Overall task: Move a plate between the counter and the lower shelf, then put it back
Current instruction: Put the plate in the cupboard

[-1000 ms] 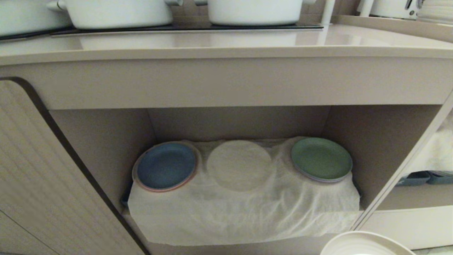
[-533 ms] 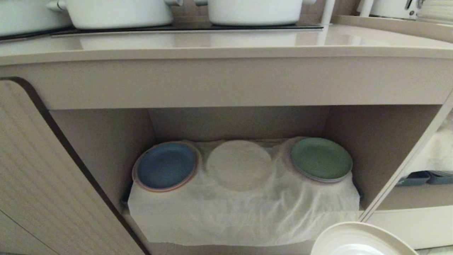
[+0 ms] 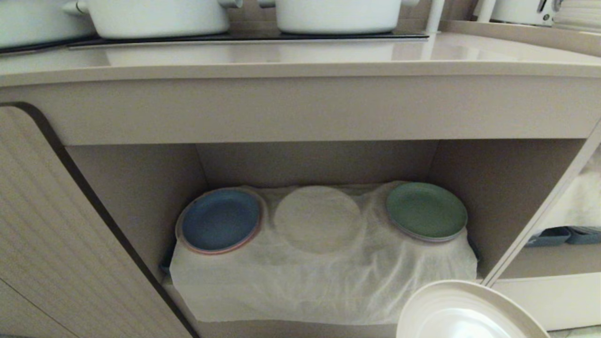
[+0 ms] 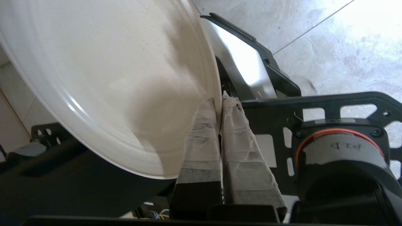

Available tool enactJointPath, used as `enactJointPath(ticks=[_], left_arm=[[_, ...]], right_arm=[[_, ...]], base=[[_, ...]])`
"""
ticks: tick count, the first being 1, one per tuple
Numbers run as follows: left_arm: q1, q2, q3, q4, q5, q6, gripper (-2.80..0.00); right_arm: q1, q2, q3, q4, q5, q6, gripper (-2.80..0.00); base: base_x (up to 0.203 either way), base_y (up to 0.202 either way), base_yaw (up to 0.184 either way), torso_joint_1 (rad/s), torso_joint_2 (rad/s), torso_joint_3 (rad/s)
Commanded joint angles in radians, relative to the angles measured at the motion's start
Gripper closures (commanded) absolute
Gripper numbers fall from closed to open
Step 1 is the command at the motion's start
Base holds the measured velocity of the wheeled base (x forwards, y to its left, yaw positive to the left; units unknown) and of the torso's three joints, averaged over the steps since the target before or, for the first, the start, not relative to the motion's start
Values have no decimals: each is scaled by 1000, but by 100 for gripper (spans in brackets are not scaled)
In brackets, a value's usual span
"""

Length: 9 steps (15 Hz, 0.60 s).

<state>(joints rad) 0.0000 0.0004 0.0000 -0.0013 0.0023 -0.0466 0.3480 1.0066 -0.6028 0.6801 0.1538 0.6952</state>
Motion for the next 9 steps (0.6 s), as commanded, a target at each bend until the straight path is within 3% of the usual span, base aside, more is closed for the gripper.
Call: enactJointPath(ticks=[1,9], left_arm=[[0,0,0,0,1,-1,0],[0,0,0,0,1,-1,0]], right_arm=[[0,55,-8,-14,1,4,0],[0,259,-129,-111,18,4,0]], base=[[0,0,0,0,0,0],[0,0,0,0,0,0]])
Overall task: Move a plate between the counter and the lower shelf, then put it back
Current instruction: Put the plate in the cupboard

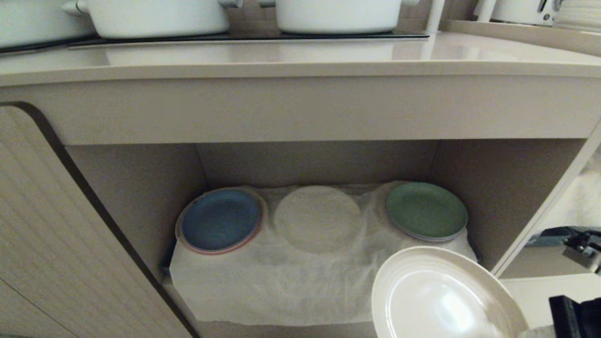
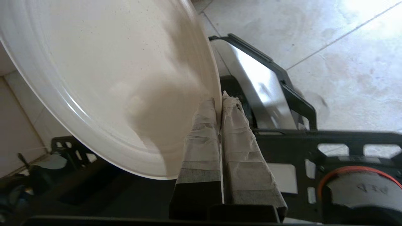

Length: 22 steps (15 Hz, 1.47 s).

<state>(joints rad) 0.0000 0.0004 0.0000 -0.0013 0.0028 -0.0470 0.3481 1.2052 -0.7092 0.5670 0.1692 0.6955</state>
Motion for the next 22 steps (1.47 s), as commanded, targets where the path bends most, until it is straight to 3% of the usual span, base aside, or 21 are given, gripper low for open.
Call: enactJointPath(ticks=[1,5,11,22], left_arm=[[0,0,0,0,0,-1,0],[0,0,0,0,0,-1,0],[0,0,0,0,0,-1,0],[0,0,0,0,0,-1,0]], right_arm=[[0,97,-52,-5,8,4,0],[0,238,-160,-37,15,3,0],[3,426,-297,-41,91,-1,0],[69,565,-298,-187,107,7,0]], base=[[0,0,0,0,0,0],[0,0,0,0,0,0],[0,0,0,0,0,0],[0,0,0,0,0,0]])
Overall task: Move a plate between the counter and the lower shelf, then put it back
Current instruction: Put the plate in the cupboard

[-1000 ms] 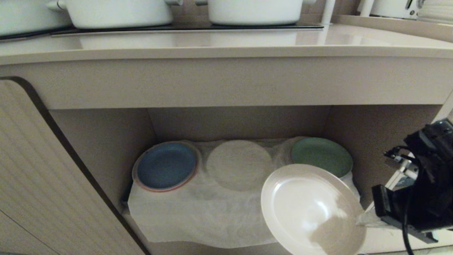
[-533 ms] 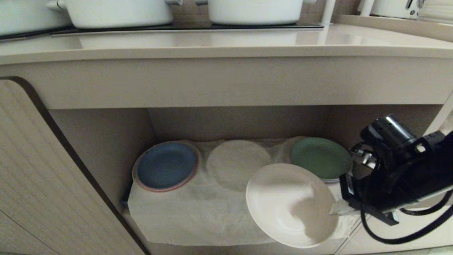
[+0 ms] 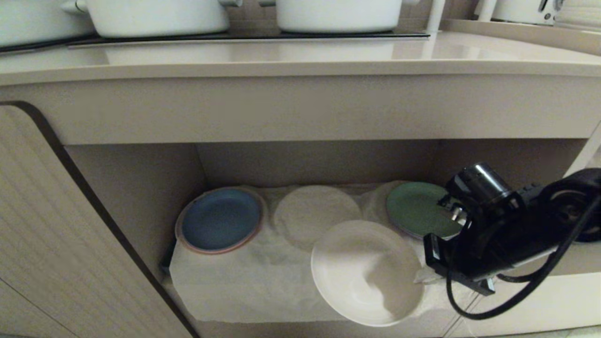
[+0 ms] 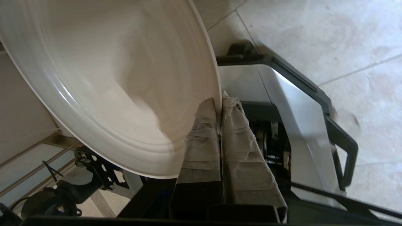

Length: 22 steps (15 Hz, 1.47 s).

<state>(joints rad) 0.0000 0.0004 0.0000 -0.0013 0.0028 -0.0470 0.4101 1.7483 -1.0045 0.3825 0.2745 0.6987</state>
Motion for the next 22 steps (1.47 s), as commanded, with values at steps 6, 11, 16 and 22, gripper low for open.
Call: enactJointPath(ticks=[6,11,16,22], left_arm=[[0,0,0,0,0,-1,0],[0,0,0,0,0,-1,0],[0,0,0,0,0,-1,0],[0,0,0,0,0,-1,0]], right_arm=[[12,88,-5,-94,2,14,0],[13,156,-56,-142,0,77,0],[13,225,-126,-148,-1,79,0],[14,297,-231,-148,-5,120,0]], base=[[0,0,0,0,0,0],[0,0,0,0,0,0],[0,0,0,0,0,0],[0,0,0,0,0,0]])
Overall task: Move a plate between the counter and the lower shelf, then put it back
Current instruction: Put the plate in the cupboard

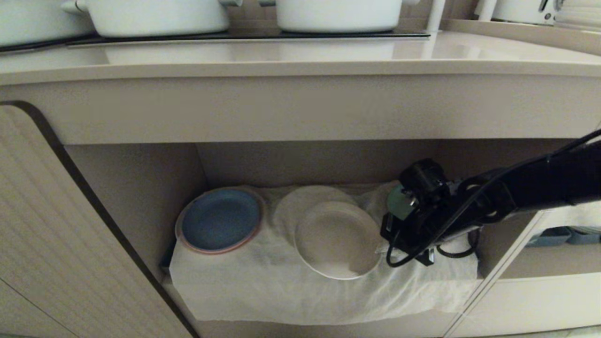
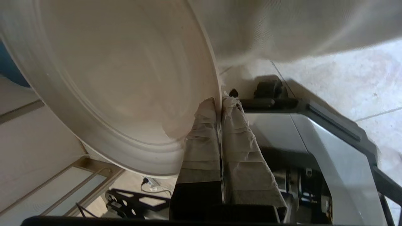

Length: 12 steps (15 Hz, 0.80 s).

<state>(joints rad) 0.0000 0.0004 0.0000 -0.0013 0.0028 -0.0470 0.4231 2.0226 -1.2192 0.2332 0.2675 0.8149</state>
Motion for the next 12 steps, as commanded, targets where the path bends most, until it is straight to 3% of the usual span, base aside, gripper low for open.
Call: enactJointPath(ticks=[1,12], left_arm=[[0,0,0,0,0,-1,0],[0,0,0,0,0,-1,0]], right_arm=[[2,36,-29,1,-1,4,0],[57,158,-190,5,-72,137,0]], base=[[0,0,0,0,0,0],[0,0,0,0,0,0]])
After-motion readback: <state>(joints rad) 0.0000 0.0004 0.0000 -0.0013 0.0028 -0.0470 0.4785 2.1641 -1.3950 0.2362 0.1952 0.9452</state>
